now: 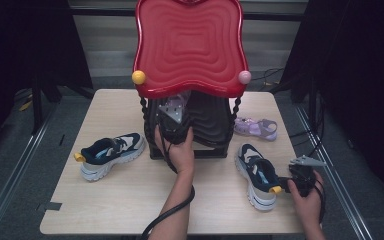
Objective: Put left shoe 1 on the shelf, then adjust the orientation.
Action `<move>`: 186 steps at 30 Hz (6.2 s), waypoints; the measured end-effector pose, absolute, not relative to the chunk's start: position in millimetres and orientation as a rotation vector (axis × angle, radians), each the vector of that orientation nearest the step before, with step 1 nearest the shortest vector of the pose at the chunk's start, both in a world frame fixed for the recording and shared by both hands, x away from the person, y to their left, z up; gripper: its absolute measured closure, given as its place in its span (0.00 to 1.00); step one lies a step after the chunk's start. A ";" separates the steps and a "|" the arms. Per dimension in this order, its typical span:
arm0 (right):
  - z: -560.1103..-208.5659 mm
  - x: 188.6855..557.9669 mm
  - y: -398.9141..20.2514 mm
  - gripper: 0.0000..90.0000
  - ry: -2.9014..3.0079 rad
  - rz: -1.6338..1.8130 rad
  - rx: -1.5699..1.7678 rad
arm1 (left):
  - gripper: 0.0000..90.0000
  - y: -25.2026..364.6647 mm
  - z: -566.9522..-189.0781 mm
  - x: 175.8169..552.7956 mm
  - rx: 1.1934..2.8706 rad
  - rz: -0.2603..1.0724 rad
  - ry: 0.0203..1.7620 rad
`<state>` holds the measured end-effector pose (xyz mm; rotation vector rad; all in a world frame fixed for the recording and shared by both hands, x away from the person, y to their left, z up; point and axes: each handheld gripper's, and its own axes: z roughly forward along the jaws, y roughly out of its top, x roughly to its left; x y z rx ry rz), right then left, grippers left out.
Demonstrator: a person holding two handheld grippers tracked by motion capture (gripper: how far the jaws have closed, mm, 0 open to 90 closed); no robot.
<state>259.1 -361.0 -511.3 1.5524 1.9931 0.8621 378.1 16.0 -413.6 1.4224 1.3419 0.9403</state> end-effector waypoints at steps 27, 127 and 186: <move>-511.3 259.2 -361.0 0.17 1.993 0.862 1.552 | 0.27 9.5 -417.5 373.2 1.629 0.907 1.229; -511.3 259.2 -361.0 0.18 1.993 0.862 1.552 | 0.17 77.5 -462.4 280.2 2.145 0.364 0.825; -507.4 268.0 -369.0 0.18 2.051 0.852 1.501 | 0.15 72.4 -508.3 265.2 2.235 0.269 0.713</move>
